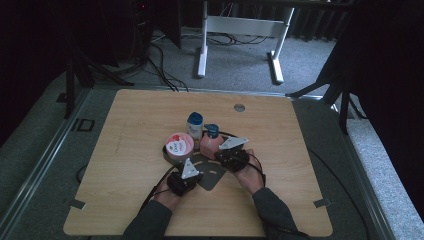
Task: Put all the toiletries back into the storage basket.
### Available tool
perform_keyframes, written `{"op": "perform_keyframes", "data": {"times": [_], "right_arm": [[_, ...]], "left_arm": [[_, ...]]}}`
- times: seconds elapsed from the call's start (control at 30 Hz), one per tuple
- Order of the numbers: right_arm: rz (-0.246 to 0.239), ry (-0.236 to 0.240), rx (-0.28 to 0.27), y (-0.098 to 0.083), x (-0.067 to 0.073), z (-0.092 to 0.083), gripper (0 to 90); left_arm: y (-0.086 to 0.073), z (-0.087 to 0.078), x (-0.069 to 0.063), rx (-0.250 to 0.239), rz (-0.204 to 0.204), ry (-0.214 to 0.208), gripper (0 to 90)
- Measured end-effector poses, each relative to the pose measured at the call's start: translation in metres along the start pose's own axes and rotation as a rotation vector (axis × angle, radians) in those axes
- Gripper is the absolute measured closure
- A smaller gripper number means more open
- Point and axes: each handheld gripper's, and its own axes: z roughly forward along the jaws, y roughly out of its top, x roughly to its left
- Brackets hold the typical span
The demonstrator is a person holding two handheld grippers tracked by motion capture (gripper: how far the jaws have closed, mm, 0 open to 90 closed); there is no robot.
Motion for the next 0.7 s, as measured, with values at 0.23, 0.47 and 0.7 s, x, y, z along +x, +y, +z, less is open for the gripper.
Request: {"op": "perform_keyframes", "data": {"times": [0.23,0.47,0.7], "right_arm": [[0.024,-0.005,0.005,0.001,-0.011,0.003,90.0],[0.027,-0.003,0.01,0.005,-0.019,0.008,90.0],[0.024,-0.002,0.008,0.006,-0.02,0.01,90.0]], "left_arm": [[0.0,0.0,0.0,-0.001,-0.003,-0.001,90.0],[-0.001,0.0,0.0,-0.001,-0.005,-0.005,90.0],[-0.001,0.0,0.0,-0.003,-0.006,-0.014,90.0]]}}
